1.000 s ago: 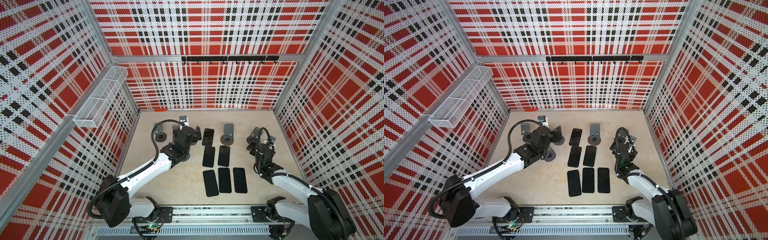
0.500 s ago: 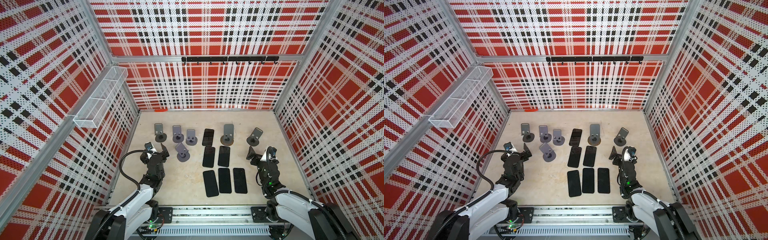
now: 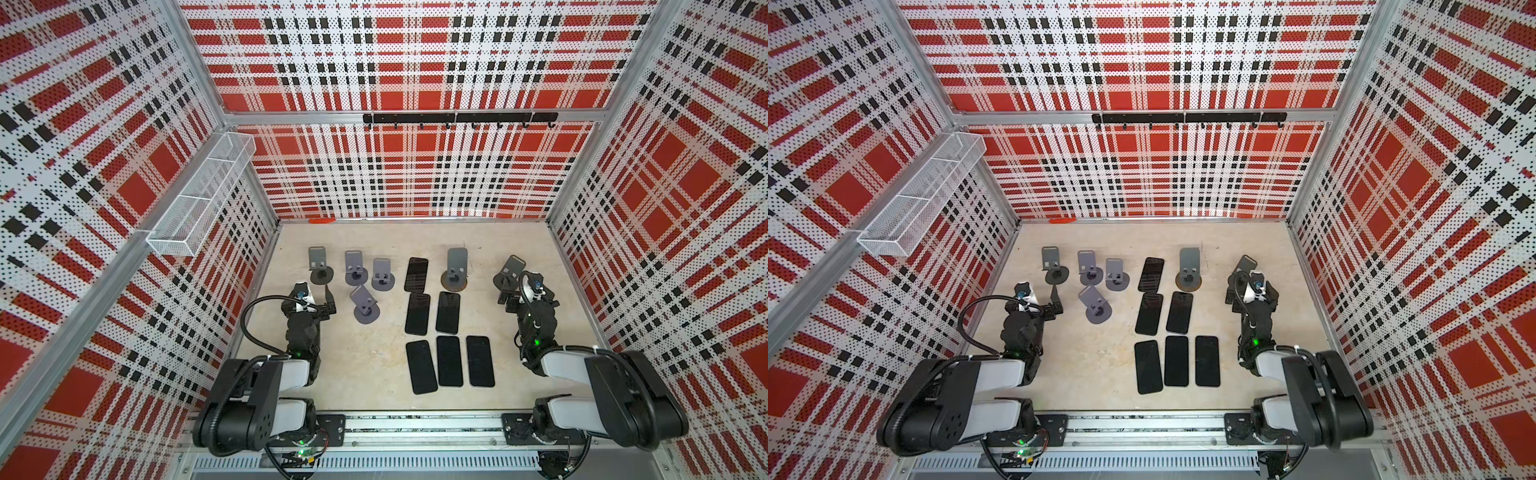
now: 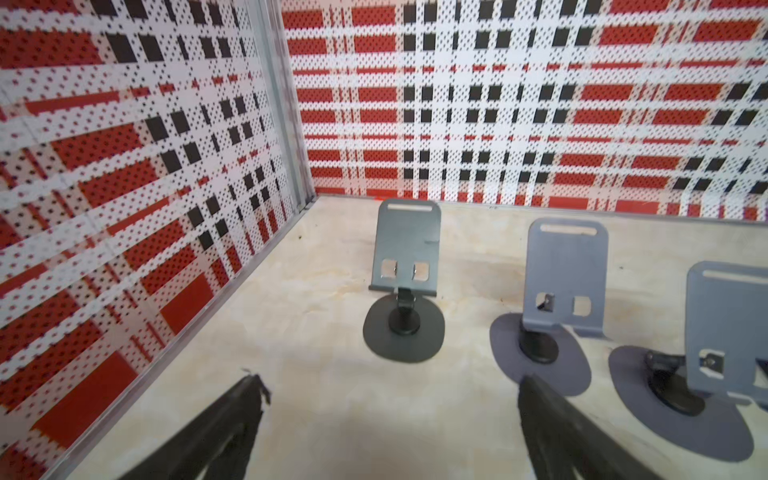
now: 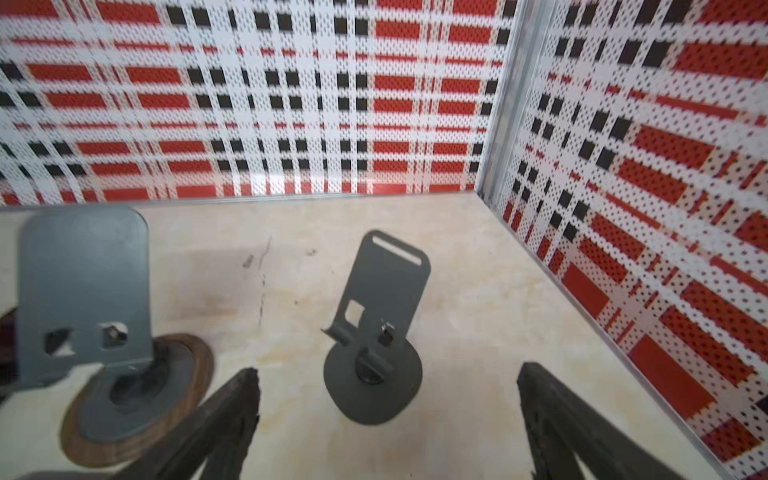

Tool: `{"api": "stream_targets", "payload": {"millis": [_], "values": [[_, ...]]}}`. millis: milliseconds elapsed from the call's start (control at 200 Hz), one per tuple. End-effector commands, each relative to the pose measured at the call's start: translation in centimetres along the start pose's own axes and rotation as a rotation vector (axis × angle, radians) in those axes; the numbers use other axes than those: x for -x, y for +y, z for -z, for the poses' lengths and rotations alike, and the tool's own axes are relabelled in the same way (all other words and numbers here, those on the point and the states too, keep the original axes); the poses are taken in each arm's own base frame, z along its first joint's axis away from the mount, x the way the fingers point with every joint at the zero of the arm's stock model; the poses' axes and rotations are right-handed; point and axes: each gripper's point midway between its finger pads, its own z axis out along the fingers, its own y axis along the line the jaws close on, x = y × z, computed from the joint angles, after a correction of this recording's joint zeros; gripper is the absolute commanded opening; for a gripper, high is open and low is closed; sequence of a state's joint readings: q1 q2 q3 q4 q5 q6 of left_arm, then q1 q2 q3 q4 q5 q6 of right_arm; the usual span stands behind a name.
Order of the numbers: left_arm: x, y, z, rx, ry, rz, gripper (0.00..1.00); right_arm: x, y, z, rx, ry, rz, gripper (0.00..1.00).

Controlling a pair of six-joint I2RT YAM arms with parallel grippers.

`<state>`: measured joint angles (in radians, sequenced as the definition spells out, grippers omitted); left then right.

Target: Remove the phone from the phone stand

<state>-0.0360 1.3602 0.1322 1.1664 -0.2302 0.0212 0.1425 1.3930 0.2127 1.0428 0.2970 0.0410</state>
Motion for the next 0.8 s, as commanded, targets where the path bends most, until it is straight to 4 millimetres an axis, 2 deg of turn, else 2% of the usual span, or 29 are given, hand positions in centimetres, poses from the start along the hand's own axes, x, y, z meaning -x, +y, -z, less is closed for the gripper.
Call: {"api": "stream_targets", "payload": {"millis": [0,50,90,115,165,220,306,406,521,797], "values": [[2.9,-0.2,-0.9,-0.077,-0.142,0.082,0.98,1.7,0.5,-0.4,0.05,-0.113,0.03,1.0],[2.1,0.0,-1.3,-0.084,-0.14,0.095,0.98,0.3,0.5,-1.0,0.06,-0.08,0.018,1.0],[2.3,-0.3,-1.3,-0.102,-0.165,0.099,0.98,0.7,0.3,-1.2,0.061,-0.123,0.011,1.0],[1.7,-0.3,-1.6,-0.093,-0.13,0.089,0.98,0.8,0.2,-1.2,0.058,-0.114,0.004,1.0],[1.1,-0.4,-2.2,-0.068,-0.081,0.064,0.98,-0.1,0.0,-1.6,0.053,-0.049,-0.006,1.0],[1.4,-1.0,-2.6,-0.072,-0.094,0.049,0.98,0.3,-1.3,-2.0,-0.022,-0.076,-0.033,1.0],[1.4,-1.1,-2.3,-0.084,-0.1,0.044,0.98,-0.4,-3.3,-2.0,-0.14,-0.032,-0.086,1.0],[1.5,-1.1,-2.3,-0.085,-0.106,0.048,0.98,-0.4,-3.1,-2.5,-0.128,-0.023,-0.075,1.0],[1.4,-0.5,-2.7,-0.045,-0.092,0.061,0.98,-0.3,-3.2,-2.4,-0.13,-0.029,-0.07,1.0],[1.3,-0.4,-2.7,-0.042,-0.091,0.065,0.98,-0.4,-3.1,-2.5,-0.126,-0.03,-0.07,1.0]]}}
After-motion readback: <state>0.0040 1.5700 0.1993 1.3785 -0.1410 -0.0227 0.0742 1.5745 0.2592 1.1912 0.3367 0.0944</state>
